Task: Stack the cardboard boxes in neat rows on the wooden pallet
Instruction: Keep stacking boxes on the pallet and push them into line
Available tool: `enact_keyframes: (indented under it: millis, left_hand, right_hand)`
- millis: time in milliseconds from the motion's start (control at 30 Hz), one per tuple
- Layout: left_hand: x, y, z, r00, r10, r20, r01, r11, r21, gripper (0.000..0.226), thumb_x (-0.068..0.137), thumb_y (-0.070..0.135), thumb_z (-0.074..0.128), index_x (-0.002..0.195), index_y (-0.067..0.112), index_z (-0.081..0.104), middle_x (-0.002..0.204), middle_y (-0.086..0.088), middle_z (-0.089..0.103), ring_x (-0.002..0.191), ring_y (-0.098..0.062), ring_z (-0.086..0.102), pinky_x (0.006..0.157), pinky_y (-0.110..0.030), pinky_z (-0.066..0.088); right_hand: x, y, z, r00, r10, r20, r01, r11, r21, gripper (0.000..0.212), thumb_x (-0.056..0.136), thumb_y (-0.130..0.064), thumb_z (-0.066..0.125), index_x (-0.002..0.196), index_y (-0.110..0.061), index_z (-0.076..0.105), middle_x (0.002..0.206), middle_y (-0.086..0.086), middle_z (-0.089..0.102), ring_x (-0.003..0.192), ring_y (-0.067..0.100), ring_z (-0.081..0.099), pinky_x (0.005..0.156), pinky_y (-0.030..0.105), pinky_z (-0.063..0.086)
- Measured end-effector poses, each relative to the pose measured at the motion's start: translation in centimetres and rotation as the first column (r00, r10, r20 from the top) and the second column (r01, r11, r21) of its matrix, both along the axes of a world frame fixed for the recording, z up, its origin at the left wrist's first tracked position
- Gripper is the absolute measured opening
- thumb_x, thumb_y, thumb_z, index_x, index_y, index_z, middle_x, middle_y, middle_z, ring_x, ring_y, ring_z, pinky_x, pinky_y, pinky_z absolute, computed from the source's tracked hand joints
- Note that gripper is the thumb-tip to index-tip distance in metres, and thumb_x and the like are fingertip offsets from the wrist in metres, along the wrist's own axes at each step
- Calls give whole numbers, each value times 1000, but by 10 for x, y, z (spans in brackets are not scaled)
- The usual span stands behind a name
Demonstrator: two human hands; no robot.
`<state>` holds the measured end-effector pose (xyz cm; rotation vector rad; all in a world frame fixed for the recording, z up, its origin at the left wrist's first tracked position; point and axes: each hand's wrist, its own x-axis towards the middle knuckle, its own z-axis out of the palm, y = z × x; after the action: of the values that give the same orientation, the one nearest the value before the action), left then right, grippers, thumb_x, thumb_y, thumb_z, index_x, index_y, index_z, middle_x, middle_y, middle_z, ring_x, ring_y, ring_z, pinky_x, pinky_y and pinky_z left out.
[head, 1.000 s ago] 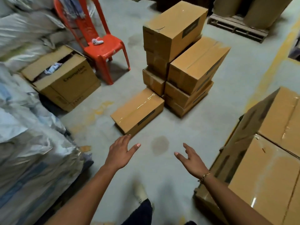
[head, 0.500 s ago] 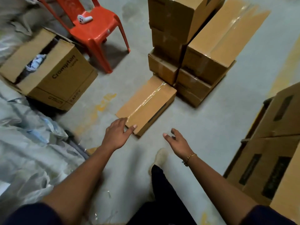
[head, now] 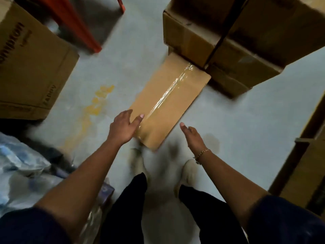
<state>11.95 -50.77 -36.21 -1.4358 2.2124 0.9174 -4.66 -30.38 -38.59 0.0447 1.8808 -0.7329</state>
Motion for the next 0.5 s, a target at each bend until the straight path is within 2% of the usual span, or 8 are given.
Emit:
enact_keyframes:
  millis: [33,67,100,133,233,300,400,500]
  left_hand:
    - [-2,-13,-27,1000,-15,9,15,1000,4,74,100,68,40,155,19,41,162,-5,39,151,-27,31,119,-48,29]
    - [-4,-26,-55,999,-31,23,31,999,9,75,100,69,41,156,19,40,163,-5,38,151,-28,31,119,-48,29]
    - [-6,-38,-84,998,-47,35,47,999,18,77,99,70,41,156,19,40,163,-5,38,151,-28,30,119,-48,28]
    - [-8,-50,-111,997,-58,48,57,998,27,80,97,73,42,156,19,39,163,-5,37,152,-28,30,119,-49,28]
    - [-13,-79,-186,997,-45,68,42,998,43,86,94,75,46,158,19,34,165,-6,34,152,-30,28,118,-51,27]
    - [-16,-96,-227,998,-7,66,3,998,63,92,92,75,50,161,18,27,167,-8,30,153,-31,27,119,-52,25]
    - [-21,-115,-270,995,93,38,-98,984,149,106,83,83,56,162,20,23,163,-12,38,147,-36,40,118,-53,33]
    - [-21,-119,-287,980,198,-26,-185,947,262,84,86,71,65,152,24,43,141,-7,60,120,-30,61,94,-38,46]
  right_hand:
    - [1,-12,-24,999,-34,16,33,999,12,78,89,-75,51,118,-3,55,107,11,58,105,32,55,92,42,44]
    - [3,-23,-51,997,-67,29,66,998,23,83,79,-83,52,112,-7,52,103,6,51,99,27,50,88,41,43]
    - [4,-32,-81,994,-100,37,98,995,34,86,70,-89,52,112,-14,48,108,-1,40,100,24,46,87,41,41]
    - [6,-39,-110,989,-137,49,136,990,41,90,67,-91,53,116,-16,44,114,1,41,104,23,45,89,41,40]
    - [12,-57,-185,960,-277,46,275,960,49,104,77,-81,62,147,-8,36,149,9,44,133,33,48,104,44,43]
    - [16,-66,-220,931,-358,74,354,933,58,111,75,-77,68,155,-10,29,154,6,42,137,32,46,108,47,44]
    - [24,-73,-260,896,-430,112,427,903,50,100,71,-71,76,148,-20,40,135,-7,54,123,23,58,106,49,48]
    - [30,-76,-278,888,-444,120,446,895,14,77,64,-69,79,128,-35,52,118,-9,67,101,13,65,95,44,54]
